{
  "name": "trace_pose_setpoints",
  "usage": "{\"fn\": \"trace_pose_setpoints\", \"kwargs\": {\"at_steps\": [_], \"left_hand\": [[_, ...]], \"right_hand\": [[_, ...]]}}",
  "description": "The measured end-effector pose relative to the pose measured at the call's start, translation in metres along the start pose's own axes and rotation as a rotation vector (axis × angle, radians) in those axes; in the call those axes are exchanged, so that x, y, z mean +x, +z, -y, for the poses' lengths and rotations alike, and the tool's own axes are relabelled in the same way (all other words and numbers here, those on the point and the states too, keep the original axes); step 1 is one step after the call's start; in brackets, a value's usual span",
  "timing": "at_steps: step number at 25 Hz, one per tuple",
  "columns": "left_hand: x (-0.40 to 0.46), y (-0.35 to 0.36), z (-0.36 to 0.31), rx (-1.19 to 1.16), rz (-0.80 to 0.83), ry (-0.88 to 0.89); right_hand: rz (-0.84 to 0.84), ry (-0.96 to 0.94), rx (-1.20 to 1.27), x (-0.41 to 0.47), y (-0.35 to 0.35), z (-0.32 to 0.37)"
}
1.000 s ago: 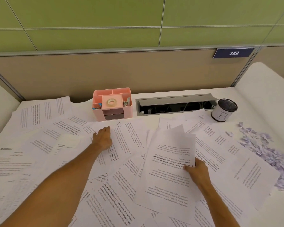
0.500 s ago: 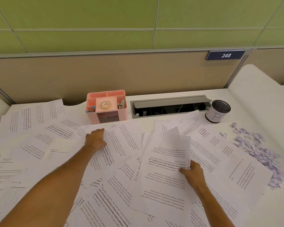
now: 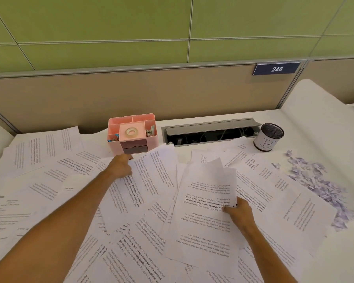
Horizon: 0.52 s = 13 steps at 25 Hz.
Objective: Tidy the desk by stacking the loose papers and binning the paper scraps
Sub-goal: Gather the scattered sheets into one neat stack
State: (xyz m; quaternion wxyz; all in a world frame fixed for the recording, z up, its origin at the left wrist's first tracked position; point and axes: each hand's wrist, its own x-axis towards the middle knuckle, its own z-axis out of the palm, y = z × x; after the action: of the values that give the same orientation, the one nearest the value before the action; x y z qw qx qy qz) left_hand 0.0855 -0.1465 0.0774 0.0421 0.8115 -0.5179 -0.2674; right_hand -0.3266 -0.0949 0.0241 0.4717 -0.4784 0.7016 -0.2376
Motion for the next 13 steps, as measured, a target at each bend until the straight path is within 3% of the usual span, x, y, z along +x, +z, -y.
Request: {"fn": "trace_pose_setpoints", "kwargs": {"at_steps": [6,13], "left_hand": [[-0.038,-0.049,-0.015,-0.079,-0.02,0.111],[-0.098,-0.102,-0.055,-0.221,-0.254,0.319]], "right_hand": [[-0.002,0.022,0.04,0.001,-0.001,-0.003],[-0.01,0.023,0.097,-0.005,-0.005,0.0]]}}
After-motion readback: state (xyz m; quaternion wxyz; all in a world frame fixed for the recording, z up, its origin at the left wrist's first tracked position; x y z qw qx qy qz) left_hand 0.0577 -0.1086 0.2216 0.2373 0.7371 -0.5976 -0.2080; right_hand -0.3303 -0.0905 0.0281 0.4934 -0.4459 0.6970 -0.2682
